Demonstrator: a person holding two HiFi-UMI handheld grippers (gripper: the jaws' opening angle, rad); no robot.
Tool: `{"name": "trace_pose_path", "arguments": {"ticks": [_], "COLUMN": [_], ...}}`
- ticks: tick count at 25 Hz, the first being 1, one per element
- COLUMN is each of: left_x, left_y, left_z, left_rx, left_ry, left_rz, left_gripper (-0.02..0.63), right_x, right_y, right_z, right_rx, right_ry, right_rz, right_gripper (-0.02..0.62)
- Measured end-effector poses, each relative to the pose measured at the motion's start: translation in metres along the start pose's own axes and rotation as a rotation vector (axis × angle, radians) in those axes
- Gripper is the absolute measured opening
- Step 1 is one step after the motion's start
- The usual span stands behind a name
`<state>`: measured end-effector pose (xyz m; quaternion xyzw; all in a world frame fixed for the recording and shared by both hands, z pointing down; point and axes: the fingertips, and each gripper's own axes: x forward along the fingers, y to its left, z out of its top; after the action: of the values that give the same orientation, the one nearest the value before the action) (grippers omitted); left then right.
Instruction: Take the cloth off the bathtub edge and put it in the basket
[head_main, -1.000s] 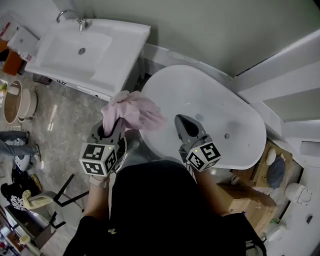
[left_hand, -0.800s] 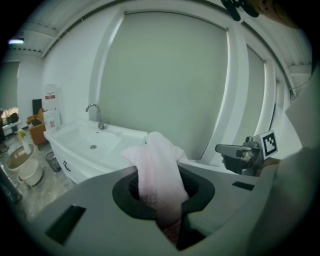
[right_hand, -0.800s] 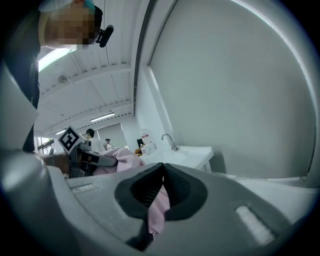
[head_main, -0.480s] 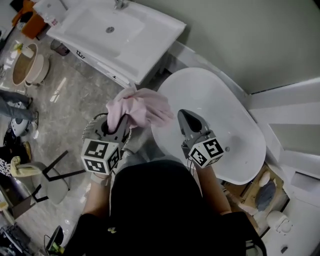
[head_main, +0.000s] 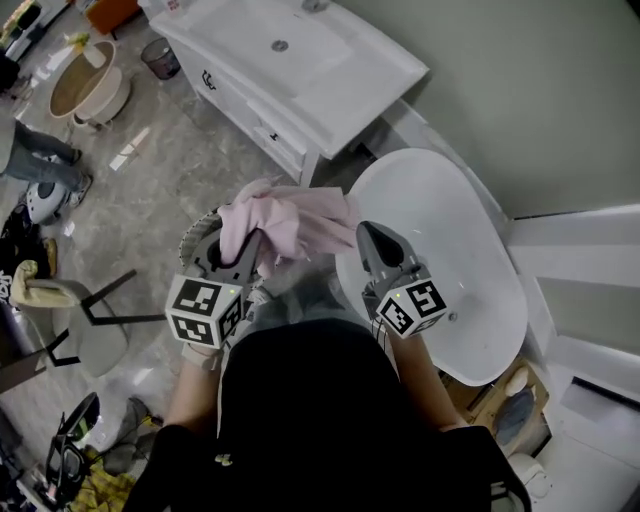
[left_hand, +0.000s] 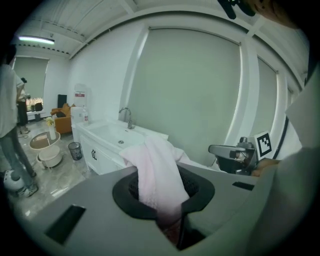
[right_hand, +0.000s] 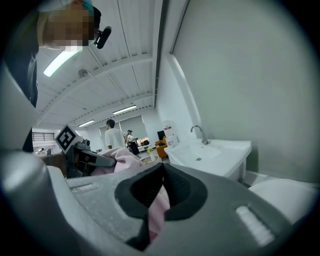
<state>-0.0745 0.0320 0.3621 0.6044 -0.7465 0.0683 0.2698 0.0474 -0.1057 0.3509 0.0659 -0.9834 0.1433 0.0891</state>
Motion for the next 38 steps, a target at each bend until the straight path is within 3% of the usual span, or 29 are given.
{"name": "trace_pose_path", "arguments": {"ticks": [10,22,29,38], "left_x": [-0.094,-0.185,-0.217,-0.228], "left_y": [0.08,0.148,0.183,0.213], "left_z": [-0.039,-0.067,-0.072,-0.05], "left_rx": [-0.074,-0.143,-0.185,-0.189], "left_ry": [-0.037,-0.079,-0.111,-0.145], "left_rz": [0.119,0.275,0.378,0.476], "left_gripper": [0.084,0.084,0.084,0.084], "right_x": [0.045,0.09,0.124,0.156], "right_y": [0.096,0.175,0.198,0.191], "right_z": [-0.023,-0.036,-0.039,-0.031], "right_rx": [-0.031,-0.056,-0.072,-0.076], "right_ry": [0.043,0.08,0.101,0.111], "right_rz": [0.094,0.208,0.288,0.334], "right_gripper": [-0.003,-0.003,-0.003,-0.003]}}
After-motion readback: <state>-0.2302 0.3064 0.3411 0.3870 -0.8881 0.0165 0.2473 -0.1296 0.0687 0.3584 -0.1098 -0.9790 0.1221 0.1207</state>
